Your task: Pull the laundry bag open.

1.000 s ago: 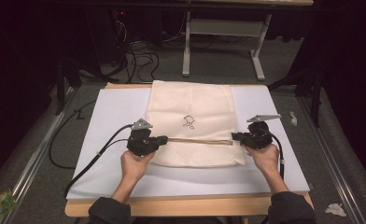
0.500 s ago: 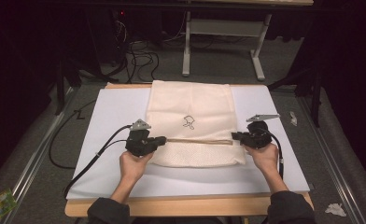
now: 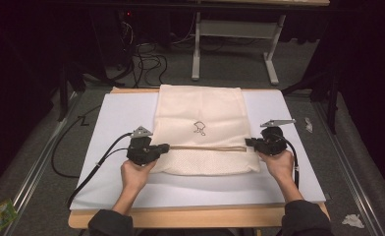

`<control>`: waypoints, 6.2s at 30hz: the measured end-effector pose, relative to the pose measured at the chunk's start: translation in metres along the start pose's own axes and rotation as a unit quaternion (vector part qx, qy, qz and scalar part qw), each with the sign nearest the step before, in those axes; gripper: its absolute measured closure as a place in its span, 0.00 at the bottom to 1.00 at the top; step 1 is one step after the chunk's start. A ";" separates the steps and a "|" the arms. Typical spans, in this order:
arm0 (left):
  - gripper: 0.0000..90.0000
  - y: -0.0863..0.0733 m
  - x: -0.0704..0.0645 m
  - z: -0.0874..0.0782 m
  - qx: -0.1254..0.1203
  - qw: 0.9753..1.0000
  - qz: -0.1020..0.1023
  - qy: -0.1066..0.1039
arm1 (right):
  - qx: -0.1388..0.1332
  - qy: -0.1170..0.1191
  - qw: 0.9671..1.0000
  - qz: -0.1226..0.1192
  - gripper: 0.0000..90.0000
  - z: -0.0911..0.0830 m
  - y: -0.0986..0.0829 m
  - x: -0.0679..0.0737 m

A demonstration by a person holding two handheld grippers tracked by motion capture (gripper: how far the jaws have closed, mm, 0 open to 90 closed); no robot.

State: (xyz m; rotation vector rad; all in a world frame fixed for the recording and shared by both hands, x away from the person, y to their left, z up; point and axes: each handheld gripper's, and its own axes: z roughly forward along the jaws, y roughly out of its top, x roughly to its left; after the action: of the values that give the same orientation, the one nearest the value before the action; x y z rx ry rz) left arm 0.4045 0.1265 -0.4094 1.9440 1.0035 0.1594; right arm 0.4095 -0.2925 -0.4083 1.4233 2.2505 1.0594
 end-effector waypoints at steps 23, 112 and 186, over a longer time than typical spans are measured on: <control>0.97 -0.007 0.010 -0.005 -0.002 1.000 -0.010 0.009 | 0.003 -0.005 1.000 0.005 0.99 0.007 0.004 -0.001; 0.97 -0.037 0.053 -0.027 0.020 0.996 -0.055 0.063 | 0.020 -0.022 0.999 0.033 0.94 0.021 -0.014 -0.012; 0.45 -0.072 0.074 -0.063 -0.084 0.982 -0.029 0.166 | -0.139 -0.108 0.980 0.091 0.62 -0.045 -0.091 -0.048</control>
State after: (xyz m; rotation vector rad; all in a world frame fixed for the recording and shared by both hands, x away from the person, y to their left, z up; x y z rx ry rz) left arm 0.3820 0.2387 -0.4491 1.7652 1.2202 0.5324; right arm 0.3459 -0.3762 -0.4481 1.5571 1.7715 1.1595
